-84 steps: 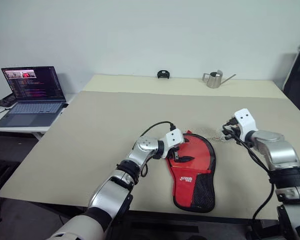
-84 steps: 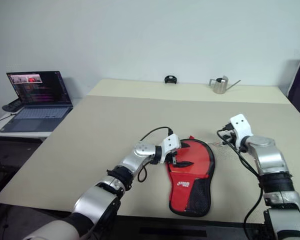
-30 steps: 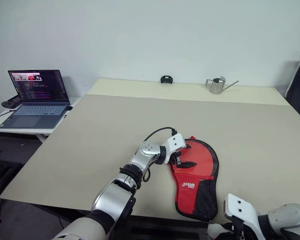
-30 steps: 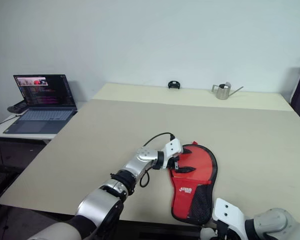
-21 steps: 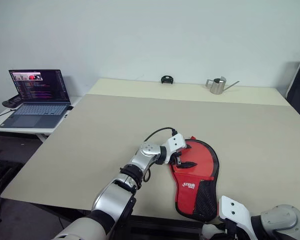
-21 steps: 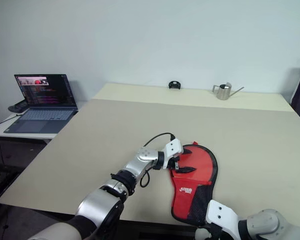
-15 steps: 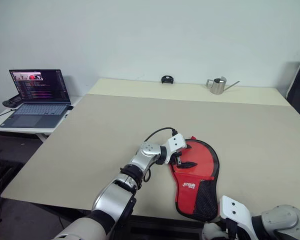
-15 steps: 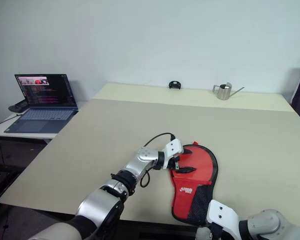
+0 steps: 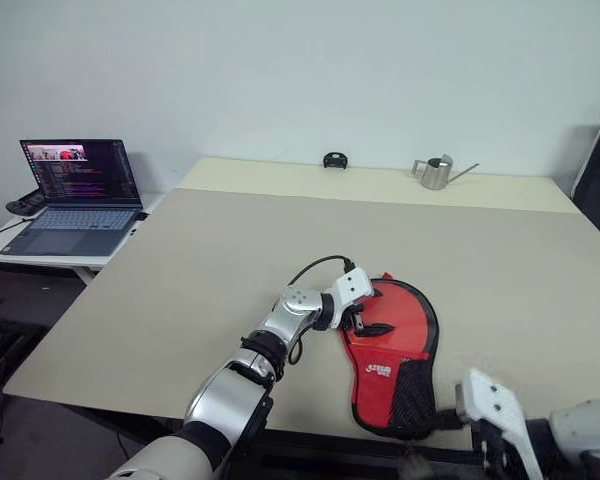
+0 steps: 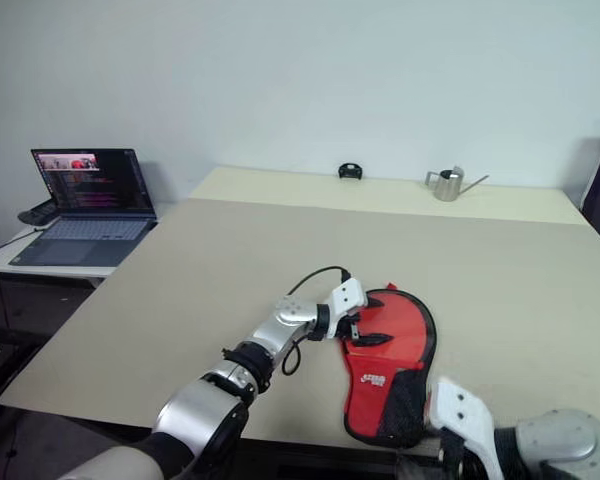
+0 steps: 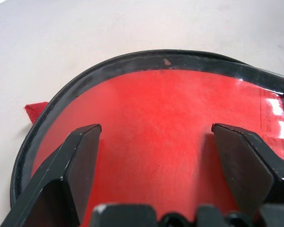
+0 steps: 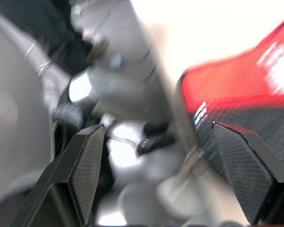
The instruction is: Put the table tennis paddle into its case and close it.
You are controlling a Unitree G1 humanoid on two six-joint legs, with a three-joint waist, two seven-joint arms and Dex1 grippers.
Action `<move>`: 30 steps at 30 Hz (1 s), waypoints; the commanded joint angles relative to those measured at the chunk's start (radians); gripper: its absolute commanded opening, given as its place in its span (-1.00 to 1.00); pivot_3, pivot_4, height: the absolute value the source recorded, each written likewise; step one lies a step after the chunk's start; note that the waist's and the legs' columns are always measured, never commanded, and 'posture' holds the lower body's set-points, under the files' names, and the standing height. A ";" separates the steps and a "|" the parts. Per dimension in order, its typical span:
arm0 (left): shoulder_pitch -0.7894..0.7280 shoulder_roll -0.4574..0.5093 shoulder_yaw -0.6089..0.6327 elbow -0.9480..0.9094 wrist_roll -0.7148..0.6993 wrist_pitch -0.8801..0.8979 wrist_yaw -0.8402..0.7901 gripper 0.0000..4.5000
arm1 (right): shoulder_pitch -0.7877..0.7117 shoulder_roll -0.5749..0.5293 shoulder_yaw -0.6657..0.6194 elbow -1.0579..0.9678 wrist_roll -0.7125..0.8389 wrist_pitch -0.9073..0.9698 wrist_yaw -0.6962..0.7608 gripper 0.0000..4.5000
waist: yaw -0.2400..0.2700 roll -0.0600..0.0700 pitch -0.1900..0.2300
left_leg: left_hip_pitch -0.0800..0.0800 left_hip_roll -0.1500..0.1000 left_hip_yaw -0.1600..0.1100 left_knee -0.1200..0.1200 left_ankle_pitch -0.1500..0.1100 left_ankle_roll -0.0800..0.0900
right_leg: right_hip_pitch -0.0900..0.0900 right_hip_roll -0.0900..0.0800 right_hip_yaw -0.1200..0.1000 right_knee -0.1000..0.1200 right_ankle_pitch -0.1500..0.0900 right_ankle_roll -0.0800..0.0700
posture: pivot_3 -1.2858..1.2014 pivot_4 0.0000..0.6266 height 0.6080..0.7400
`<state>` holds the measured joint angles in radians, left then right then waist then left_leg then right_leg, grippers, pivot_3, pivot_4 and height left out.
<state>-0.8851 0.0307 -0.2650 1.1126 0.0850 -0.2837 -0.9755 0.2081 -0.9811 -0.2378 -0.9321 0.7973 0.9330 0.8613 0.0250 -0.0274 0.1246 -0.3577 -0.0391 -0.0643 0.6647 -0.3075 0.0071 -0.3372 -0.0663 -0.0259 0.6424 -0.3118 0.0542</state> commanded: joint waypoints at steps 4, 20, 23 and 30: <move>0.082 0.040 -0.030 -0.062 0.001 0.006 -0.159 0.81 | -0.230 0.025 -0.005 0.212 0.011 -0.037 -0.054 0.74 | 0.000 0.001 0.003 | -0.006 0.000 0.000 -0.001 0.000 0.000 | -0.001 0.000 0.000 0.000 0.002 -0.004 | 0.03 -0.52 1.00; 0.376 0.395 0.189 -0.980 -0.296 0.422 -0.174 0.81 | -0.572 0.203 0.176 0.825 -0.316 -0.430 0.018 0.74 | -0.023 0.014 0.036 | -0.028 -0.001 0.003 0.000 0.005 -0.008 | -0.026 -0.001 0.003 0.004 0.000 -0.009 | 0.03 -0.52 1.00; 0.434 0.439 0.236 -1.095 -0.317 0.495 -0.107 0.81 | -0.615 0.214 0.170 0.929 -0.335 -0.499 0.070 0.74 | -0.024 0.015 0.037 | -0.028 -0.001 0.003 0.000 0.005 -0.008 | -0.026 -0.001 0.003 0.004 0.000 -0.009 | 0.03 -0.52 1.00; 0.513 0.488 0.309 -1.242 -0.338 0.572 0.028 0.81 | -0.782 0.215 0.167 1.234 -0.398 -0.600 0.139 0.74 | -0.026 0.017 0.038 | -0.026 -0.001 0.004 0.001 0.006 -0.009 | -0.026 -0.001 0.004 0.006 0.000 -0.009 | 0.03 -0.52 1.00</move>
<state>-0.3763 0.5097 0.0172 -0.0706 -0.2331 0.2817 -0.9718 -0.5379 -0.7621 -0.0443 0.2657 0.4126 0.3774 0.9857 -0.0014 -0.0105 0.1629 -0.3840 -0.0400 -0.0597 0.6654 -0.3019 -0.0018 -0.3631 -0.0670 -0.0222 0.6481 -0.3121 0.0447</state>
